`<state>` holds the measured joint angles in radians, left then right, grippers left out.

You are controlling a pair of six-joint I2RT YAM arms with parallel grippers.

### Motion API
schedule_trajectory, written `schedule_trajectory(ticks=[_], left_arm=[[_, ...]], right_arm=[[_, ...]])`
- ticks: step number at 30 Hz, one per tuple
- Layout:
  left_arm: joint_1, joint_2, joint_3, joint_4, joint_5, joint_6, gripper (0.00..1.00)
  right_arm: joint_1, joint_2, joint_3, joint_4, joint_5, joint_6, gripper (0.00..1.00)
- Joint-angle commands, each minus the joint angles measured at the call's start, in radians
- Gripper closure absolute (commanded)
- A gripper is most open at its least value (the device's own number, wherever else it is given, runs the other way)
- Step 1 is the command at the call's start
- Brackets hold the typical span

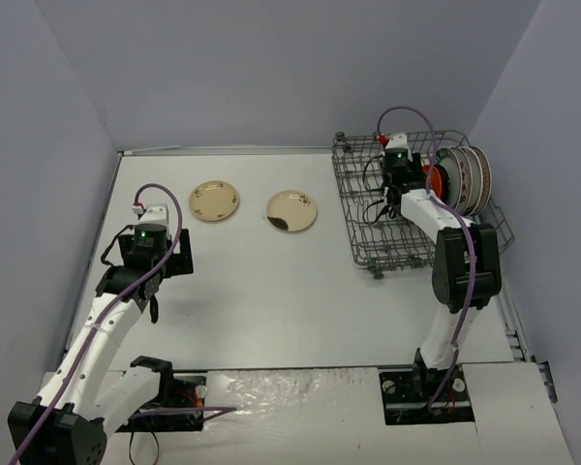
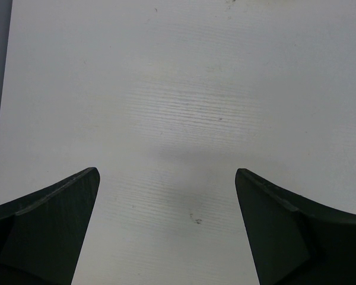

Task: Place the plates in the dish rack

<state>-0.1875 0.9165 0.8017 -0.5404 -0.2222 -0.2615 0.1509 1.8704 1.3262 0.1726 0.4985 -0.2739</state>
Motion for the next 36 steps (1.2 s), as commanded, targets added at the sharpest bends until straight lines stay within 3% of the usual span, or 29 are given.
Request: schedule_trajectory(ticks=[1,9,12,19,27,31,36], left_arm=[[0.006,-0.002,0.037,0.047,-0.001,0.009,0.03],[0.008,0.009,0.055,0.045,0.053,-0.060,0.03],[0.008,0.048,0.089,0.073,0.103,-0.131,0.03],[0.013,0.309,0.217,0.196,0.189,-0.322,0.03],[0.106,0.593,0.298,0.445,0.323,-0.606,0.03],[0.157,0.705,0.298,0.599,0.376,-0.697,0.03],[0.167,0.830,0.362,0.643,0.382,-0.725,0.07]], right_arm=[[-0.001,-0.157,-0.006,0.027,-0.007,0.040,0.46],[0.015,-0.398,-0.004,-0.057,-0.078,0.109,0.28],[0.016,-0.555,-0.023,-0.092,-0.171,0.180,0.18],[0.015,-0.819,-0.159,-0.099,-0.405,0.440,0.04],[0.016,-1.009,-0.383,-0.098,-0.727,0.634,0.00],[0.024,-1.063,-0.456,-0.096,-0.801,0.673,0.00],[0.035,-1.086,-0.499,-0.096,-0.856,0.701,0.00]])
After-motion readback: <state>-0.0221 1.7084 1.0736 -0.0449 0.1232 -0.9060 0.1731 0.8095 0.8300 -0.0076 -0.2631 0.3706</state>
